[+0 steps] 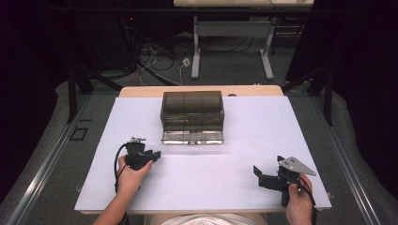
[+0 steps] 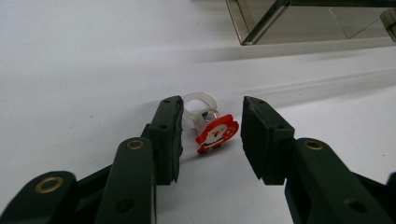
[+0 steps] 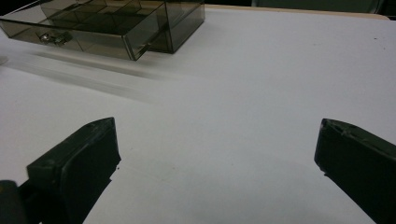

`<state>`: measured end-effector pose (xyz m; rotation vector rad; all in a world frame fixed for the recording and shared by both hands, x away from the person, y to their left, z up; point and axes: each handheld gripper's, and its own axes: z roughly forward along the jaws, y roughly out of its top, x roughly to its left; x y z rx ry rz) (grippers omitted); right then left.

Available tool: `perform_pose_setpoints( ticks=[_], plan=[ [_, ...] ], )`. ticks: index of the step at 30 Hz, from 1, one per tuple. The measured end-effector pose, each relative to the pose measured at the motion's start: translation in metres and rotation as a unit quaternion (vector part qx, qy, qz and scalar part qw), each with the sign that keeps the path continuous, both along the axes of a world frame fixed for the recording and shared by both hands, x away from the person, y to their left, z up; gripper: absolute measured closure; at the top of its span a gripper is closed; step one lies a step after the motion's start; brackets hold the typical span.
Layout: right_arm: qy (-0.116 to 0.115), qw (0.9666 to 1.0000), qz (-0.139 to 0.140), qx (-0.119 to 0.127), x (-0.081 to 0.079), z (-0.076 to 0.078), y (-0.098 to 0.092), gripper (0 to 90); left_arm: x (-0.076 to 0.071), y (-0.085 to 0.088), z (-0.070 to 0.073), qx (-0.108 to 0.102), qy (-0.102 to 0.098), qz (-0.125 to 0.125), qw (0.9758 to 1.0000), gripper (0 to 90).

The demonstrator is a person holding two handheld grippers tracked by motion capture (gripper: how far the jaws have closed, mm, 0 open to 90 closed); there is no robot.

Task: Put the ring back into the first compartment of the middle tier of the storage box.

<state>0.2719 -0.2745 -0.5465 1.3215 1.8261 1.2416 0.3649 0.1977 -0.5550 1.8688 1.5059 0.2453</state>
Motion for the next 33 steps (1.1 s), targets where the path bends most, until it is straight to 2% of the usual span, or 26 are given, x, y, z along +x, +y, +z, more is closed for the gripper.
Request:
perform_pose_setpoints(
  ticks=[6,17,18,21,27,33],
  plan=[
    [-0.002,1.0000,0.003,-0.003,0.0008,-0.0004,-0.0010,0.0,-0.0009,0.0009,0.0010,0.000,0.008,0.002,1.0000,61.6],
    [0.000,1.0000,0.003,0.001,0.0009,-0.0007,-0.0001,0.0,-0.0028,-0.0037,0.0011,0.001,0.008,0.014,0.9999,66.9],
    [0.000,1.0000,0.003,0.000,0.0009,-0.0008,-0.0001,0.0,-0.0033,-0.0037,0.0023,0.003,0.015,0.011,0.9998,67.1],
    [0.001,1.0000,0.003,0.001,0.0007,-0.0008,0.0004,0.0,-0.0036,-0.0055,0.0015,0.002,0.011,0.019,0.9998,67.6],
    [0.000,1.0000,0.004,-0.001,0.0010,-0.0010,0.0002,0.0,-0.0039,-0.0049,0.0023,-0.003,0.019,0.022,0.9996,68.4],
    [0.000,1.0000,0.007,-0.001,0.0014,-0.0012,0.0003,0.0,-0.0040,-0.0052,0.0014,-0.004,0.015,0.026,0.9996,68.7]
  ],
)
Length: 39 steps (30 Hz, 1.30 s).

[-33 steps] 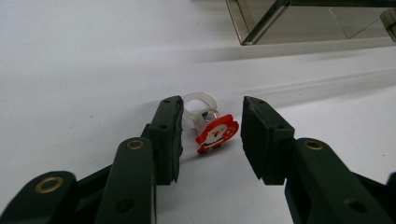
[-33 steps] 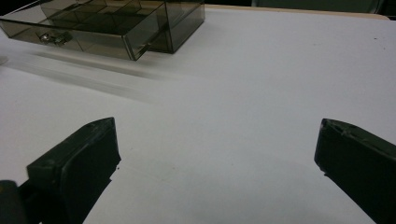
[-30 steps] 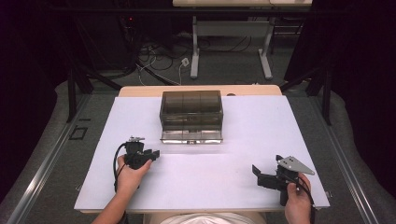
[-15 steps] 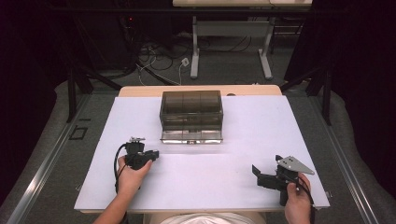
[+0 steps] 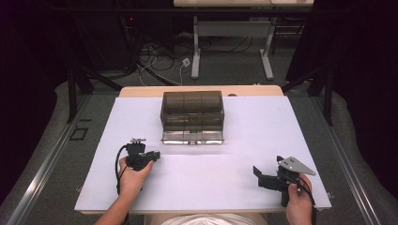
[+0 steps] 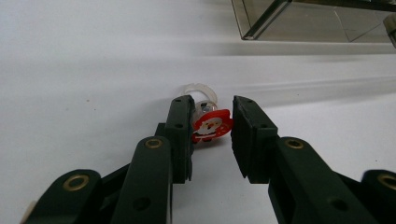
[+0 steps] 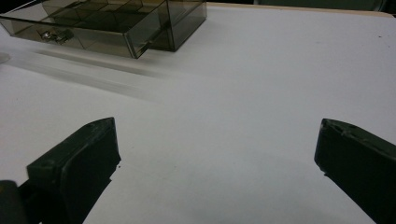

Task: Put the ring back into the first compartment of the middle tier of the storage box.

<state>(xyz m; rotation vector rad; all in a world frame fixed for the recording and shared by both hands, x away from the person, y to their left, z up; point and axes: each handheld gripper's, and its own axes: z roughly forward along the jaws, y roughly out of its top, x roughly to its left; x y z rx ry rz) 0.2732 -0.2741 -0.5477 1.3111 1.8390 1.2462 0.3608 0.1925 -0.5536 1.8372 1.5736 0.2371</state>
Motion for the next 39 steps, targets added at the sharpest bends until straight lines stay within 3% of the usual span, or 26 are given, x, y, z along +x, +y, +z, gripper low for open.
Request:
perform_pose_setpoints(
  ticks=[28,39],
  plan=[
    [0.000,1.0000,0.001,0.000,0.0001,-0.0001,0.0002,0.0,-0.0030,0.0032,0.0038,-0.011,-0.004,0.003,0.9999,68.9],
    [0.000,1.0000,0.002,0.003,0.0003,-0.0004,0.0000,0.0,-0.0065,0.0061,0.0063,-0.017,-0.019,0.012,0.9996,68.9]
  ],
)
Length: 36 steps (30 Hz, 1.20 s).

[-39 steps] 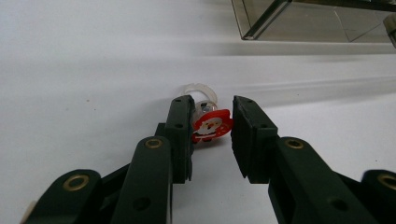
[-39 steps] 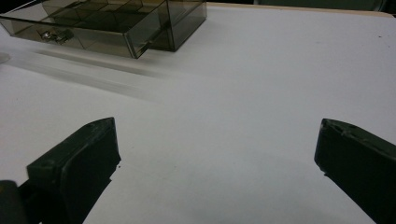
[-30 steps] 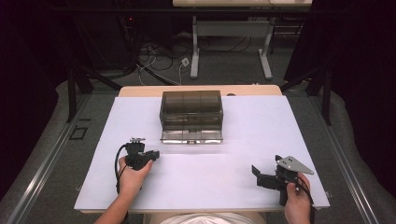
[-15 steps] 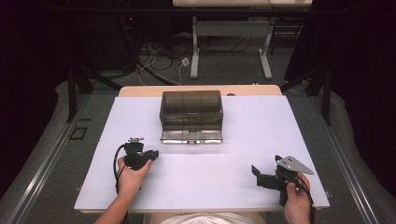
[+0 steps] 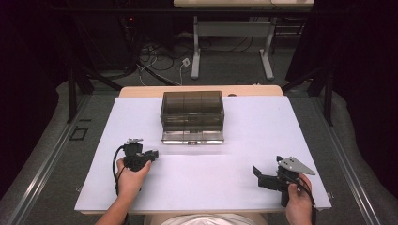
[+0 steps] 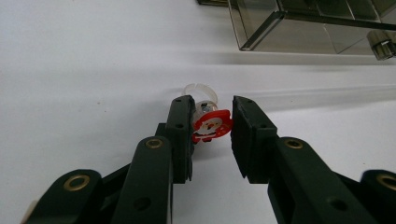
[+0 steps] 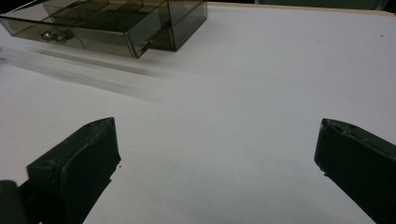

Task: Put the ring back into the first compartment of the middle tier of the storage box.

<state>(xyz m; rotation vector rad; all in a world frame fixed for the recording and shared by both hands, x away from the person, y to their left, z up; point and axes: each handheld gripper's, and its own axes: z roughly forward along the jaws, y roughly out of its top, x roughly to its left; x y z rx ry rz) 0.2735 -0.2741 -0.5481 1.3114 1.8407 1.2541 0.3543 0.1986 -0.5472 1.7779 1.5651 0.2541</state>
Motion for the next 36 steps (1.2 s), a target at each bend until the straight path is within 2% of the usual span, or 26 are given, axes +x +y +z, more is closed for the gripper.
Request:
perform_pose_setpoints(
  ticks=[6,14,19,26,36],
  plan=[
    [0.001,1.0000,-0.002,0.001,0.000,0.000,0.000,0.0,-0.004,0.001,0.003,0.013,-0.027,0.003,0.9995,68.9],
    [0.002,1.0000,-0.004,0.002,0.000,0.000,0.000,0.0,-0.008,0.002,0.007,0.018,-0.055,0.007,0.9983,68.8],
    [0.001,1.0000,-0.004,0.001,0.000,0.000,0.000,0.0,-0.010,0.001,0.010,0.016,-0.077,0.007,0.9969,68.9],
    [-0.001,1.0000,-0.006,0.001,0.000,0.000,0.000,0.0,-0.014,-0.001,0.013,0.026,-0.103,0.005,0.9943,68.9],
    [-0.004,1.0000,-0.006,0.000,0.000,0.000,-0.001,0.0,-0.017,0.000,0.017,0.027,-0.119,0.005,0.9925,68.9]
  ],
)
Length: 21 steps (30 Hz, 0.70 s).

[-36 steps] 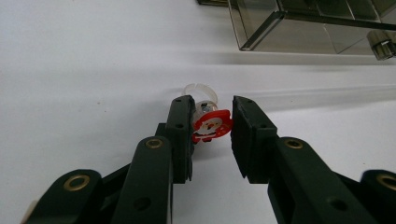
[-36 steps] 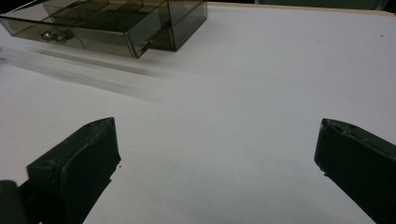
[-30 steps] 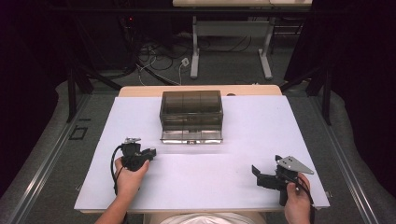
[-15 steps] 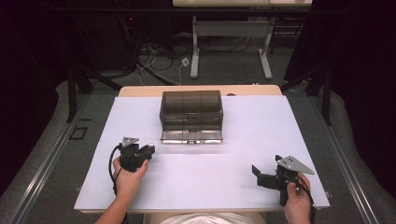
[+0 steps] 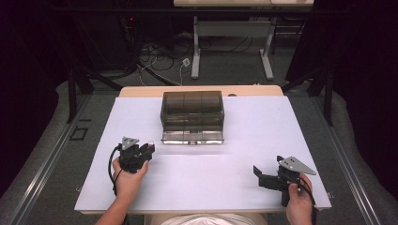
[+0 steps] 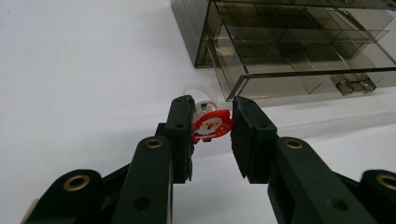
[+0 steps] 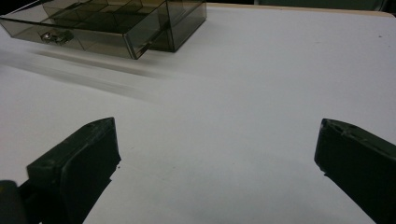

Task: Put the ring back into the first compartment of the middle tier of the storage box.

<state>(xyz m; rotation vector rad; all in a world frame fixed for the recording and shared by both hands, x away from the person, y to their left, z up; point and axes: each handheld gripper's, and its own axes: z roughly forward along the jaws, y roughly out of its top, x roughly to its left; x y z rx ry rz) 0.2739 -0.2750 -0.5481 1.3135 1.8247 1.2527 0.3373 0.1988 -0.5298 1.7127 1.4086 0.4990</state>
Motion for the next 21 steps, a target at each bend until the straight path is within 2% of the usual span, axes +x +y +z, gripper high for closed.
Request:
perform_pose_setpoints(
  ticks=[13,21],
  plan=[
    [0.000,1.0000,-0.002,-0.001,0.000,0.000,0.000,0.0,-0.003,0.002,0.010,-0.015,-0.003,-0.007,0.9999,68.9],
    [0.003,1.0000,-0.001,0.001,-0.001,0.000,0.001,0.0,-0.007,-0.002,0.015,-0.020,-0.008,-0.015,0.9997,68.9]
  ],
)
